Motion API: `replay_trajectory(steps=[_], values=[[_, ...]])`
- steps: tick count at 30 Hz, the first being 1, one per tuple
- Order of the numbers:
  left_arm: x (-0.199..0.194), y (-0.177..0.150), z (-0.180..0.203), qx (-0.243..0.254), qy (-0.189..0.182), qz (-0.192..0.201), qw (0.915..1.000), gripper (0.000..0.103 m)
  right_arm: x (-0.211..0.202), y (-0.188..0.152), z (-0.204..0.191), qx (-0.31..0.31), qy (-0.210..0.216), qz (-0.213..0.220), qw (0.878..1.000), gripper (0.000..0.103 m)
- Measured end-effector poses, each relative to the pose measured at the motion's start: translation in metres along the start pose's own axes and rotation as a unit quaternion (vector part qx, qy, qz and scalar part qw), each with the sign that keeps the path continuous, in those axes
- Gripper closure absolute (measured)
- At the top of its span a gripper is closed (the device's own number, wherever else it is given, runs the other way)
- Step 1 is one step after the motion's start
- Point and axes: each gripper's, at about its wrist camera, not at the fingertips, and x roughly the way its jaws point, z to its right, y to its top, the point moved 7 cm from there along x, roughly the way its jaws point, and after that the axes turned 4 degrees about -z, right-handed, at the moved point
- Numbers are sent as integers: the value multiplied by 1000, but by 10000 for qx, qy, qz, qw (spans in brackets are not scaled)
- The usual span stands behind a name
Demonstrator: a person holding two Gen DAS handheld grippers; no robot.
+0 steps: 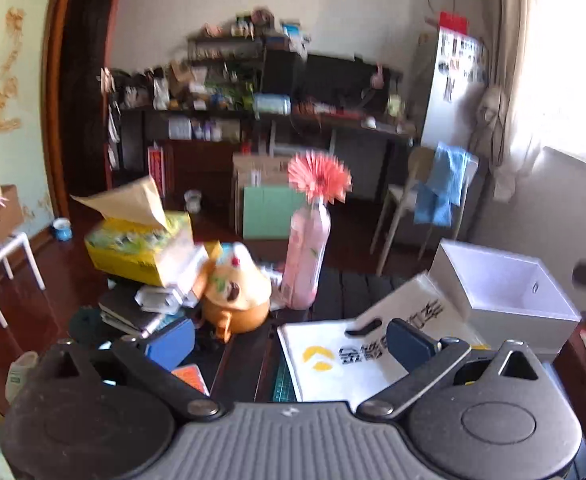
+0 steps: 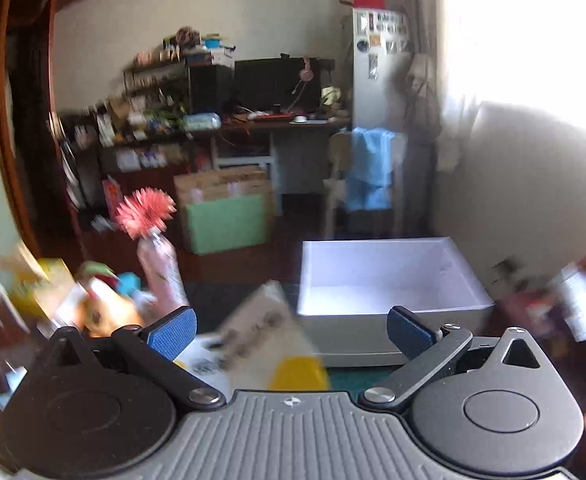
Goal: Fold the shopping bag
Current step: 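Move the right tool to the bag's yellow bottom edge and grasp it, then grasp the yellow bottom edge with the left tool while the right tool holds it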
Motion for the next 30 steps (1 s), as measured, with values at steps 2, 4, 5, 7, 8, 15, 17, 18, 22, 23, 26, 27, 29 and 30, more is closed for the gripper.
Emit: replay_trajectory(steps=[2, 4, 5, 7, 8, 15, 17, 18, 22, 23, 26, 27, 29, 30], values=[[20, 0, 1, 61, -151, -90, 9998, 0, 17, -4, 4, 15, 98, -149, 9998, 0], [41, 0, 1, 122, -302, -179, 9993, 0, 34, -7, 8, 31, 195, -299, 9994, 0], [51, 0, 1, 153, -377, -224, 9989, 1, 42, -9, 9, 39, 244, -374, 9990, 0], [71, -18, -2, 367, -440, -351, 9977, 2, 59, -13, 13, 54, 341, -523, 9980, 2], [80, -23, -2, 485, -460, -396, 9970, 3, 67, -15, 15, 62, 390, -597, 9974, 6], [115, -43, -7, 443, -916, -820, 9914, 7, 125, -28, 28, 115, 730, -1118, 9910, 20], [119, -48, -9, 319, -1010, -902, 9903, 7, 141, -32, 32, 131, 827, -1266, 9884, 27], [120, -49, -11, 228, -1024, -931, 9901, 7, 149, -33, 34, 138, 875, -1339, 9870, 33], [126, -56, -21, -136, -1076, -1046, 9886, 7, 182, -41, 41, 169, 1067, -1634, 9806, 56], [128, -57, -23, -227, -1089, -1075, 9880, 7, 183, -47, 41, 264, 1164, -1706, 9781, 67], [132, -62, -30, -499, -1127, -1160, 9856, 8, 184, -62, 39, 593, 1465, -1887, 9692, 84], [134, -64, -32, -590, -1140, -1188, 9846, 8, 185, -63, 37, 725, 1582, -1920, 9658, 87], [137, -67, -37, -771, -1164, -1244, 9824, 8, 184, -64, 34, 962, 1835, -1962, 9584, 89], [138, -68, -39, -861, -1176, -1272, 9811, 8, 184, -64, 32, 975, 1862, -1943, 9582, 89]])
